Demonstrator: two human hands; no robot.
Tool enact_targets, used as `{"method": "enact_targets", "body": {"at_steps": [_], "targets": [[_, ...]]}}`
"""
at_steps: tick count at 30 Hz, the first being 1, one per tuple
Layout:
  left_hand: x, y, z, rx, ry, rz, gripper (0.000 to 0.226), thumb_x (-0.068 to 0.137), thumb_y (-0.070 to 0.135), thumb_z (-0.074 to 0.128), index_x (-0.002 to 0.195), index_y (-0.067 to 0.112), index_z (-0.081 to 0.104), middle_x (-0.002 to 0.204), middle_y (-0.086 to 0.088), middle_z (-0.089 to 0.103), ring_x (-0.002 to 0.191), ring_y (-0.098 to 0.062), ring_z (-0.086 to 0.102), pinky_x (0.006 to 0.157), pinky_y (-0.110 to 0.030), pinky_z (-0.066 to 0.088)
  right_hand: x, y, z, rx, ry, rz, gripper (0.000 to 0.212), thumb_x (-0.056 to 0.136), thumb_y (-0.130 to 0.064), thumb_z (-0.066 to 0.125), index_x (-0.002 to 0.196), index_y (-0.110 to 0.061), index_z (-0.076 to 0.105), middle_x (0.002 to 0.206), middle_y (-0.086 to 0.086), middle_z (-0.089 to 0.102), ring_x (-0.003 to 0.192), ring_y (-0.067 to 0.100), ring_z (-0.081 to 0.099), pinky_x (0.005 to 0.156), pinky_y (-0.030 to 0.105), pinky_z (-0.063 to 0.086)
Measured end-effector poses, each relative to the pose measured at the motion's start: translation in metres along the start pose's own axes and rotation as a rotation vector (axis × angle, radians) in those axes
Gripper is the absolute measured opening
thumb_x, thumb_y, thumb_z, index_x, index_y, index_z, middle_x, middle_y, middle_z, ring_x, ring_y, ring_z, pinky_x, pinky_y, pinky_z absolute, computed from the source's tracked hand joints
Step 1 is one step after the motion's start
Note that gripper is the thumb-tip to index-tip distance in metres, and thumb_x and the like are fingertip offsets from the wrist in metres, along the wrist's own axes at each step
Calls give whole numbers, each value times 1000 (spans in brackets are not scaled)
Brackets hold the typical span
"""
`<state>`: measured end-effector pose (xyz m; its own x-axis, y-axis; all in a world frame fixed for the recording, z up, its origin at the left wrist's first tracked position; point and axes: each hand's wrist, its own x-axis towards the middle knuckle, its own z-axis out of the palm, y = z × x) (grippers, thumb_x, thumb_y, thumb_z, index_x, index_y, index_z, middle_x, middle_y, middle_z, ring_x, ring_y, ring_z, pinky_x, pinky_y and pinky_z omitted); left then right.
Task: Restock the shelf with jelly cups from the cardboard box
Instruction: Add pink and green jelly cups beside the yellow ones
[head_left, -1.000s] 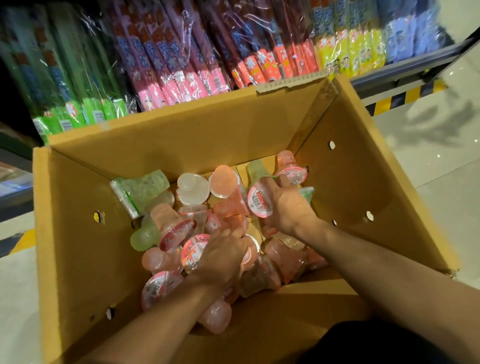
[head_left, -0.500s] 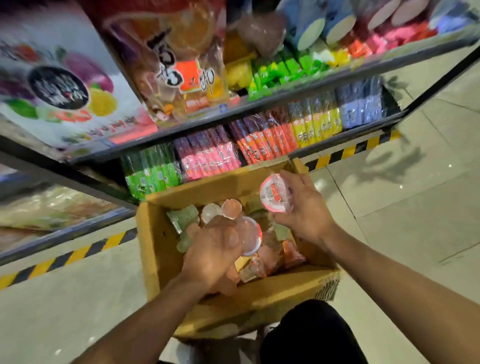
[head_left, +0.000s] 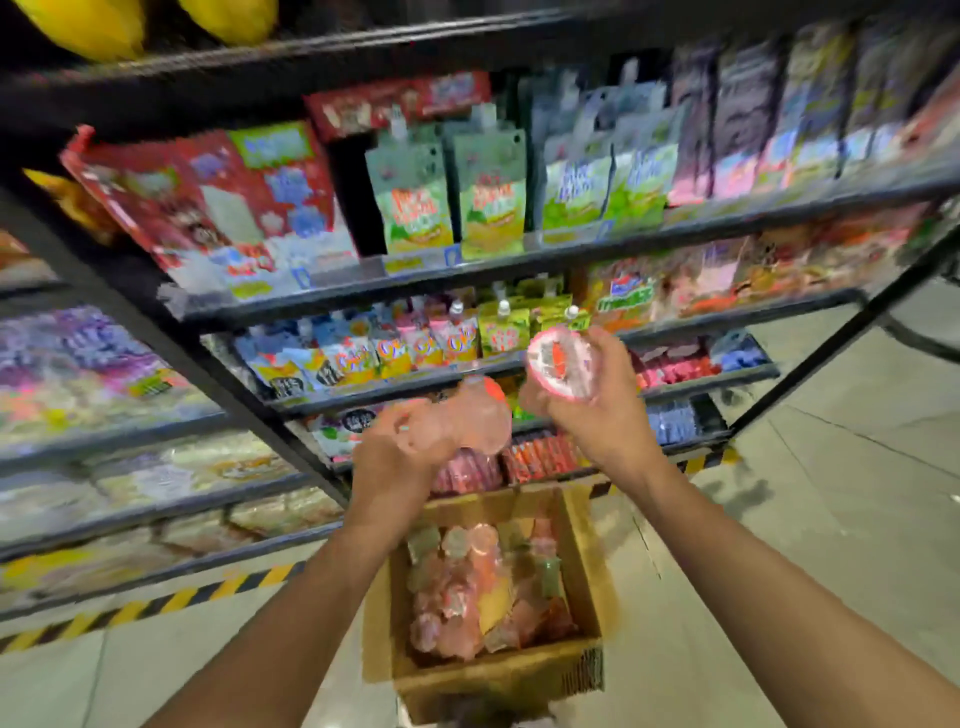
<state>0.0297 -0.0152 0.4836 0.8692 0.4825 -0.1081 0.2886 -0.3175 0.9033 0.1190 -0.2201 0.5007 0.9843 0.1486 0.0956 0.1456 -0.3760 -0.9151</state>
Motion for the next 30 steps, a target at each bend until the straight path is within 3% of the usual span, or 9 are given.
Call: {"method": "enact_targets", "body": {"at_steps": [3, 5, 9, 11, 14, 16, 21, 24, 30], "targets": [[-10, 57, -15, -213, 40, 0, 30, 74, 19, 83, 99, 17, 67, 93, 2, 70, 78, -8, 65, 63, -14, 50, 5, -47, -24, 85, 5, -26, 87, 59, -40, 75, 137, -25, 39, 126, -5, 51, 111, 7, 52, 89, 3, 36], [-17, 81, -22, -329, 14, -11, 25, 82, 9, 79, 104, 13, 67, 95, -1, 70, 73, -3, 65, 58, -13, 49, 4, -72, -38, 119, 17, -41, 88, 66, -33, 77, 143, -17, 37, 126, -3, 52, 106, 4, 53, 84, 0, 36], [-23, 110, -31, -528, 23, -35, 32, 79, 18, 81, 108, 19, 68, 102, -4, 74, 81, -14, 69, 64, -27, 49, -1, -108, -59, 205, 58, -53, 80, 79, -22, 83, 144, -18, 37, 125, -9, 54, 100, -3, 57, 90, 14, 46], [-24, 119, -34, -550, 22, -33, 31, 79, 16, 80, 108, 20, 68, 104, -9, 74, 88, -23, 69, 70, -34, 52, -6, -121, -68, 215, 67, -65, 76, 82, -20, 81, 142, -24, 35, 121, -18, 50, 103, -13, 55, 89, 12, 46], [-30, 136, -41, -550, -9, -18, 52, 63, 34, 84, 110, 21, 68, 106, -3, 75, 101, -25, 70, 93, -52, 54, -13, -136, -80, 200, 90, -88, 80, 82, -23, 81, 144, -31, 31, 126, -18, 46, 116, -1, 52, 95, 21, 46], [-32, 144, -46, -575, -21, 1, 62, 54, 41, 85, 109, 20, 68, 104, -2, 75, 101, -23, 71, 96, -50, 53, -19, -144, -86, 187, 111, -105, 81, 81, -25, 82, 143, -36, 31, 129, -15, 45, 118, 3, 51, 98, 26, 47], [-28, 158, -47, -758, -204, -45, 34, 83, -1, 73, 115, 5, 63, 105, -12, 75, 98, -24, 72, 89, -36, 54, -29, -160, -96, 151, 181, -135, 74, 79, -23, 84, 133, -34, 33, 131, -7, 46, 116, 5, 54, 102, 40, 51], [-35, 169, -38, -892, -351, -135, 30, 86, -8, 65, 115, -1, 62, 104, -18, 74, 93, -23, 72, 83, -29, 52, -34, -164, -104, 123, 235, -126, 72, 80, -19, 83, 126, -31, 30, 128, -4, 44, 112, 6, 55, 97, 39, 54], [-41, 193, -20, -1105, -529, -226, 63, 67, 0, 69, 126, -6, 50, 118, -28, 67, 100, -27, 72, 91, -33, 55, -39, -167, -132, 135, 259, -104, 67, 84, -11, 78, 121, -23, 24, 119, -2, 46, 90, -14, 60, 70, 15, 53]]}}
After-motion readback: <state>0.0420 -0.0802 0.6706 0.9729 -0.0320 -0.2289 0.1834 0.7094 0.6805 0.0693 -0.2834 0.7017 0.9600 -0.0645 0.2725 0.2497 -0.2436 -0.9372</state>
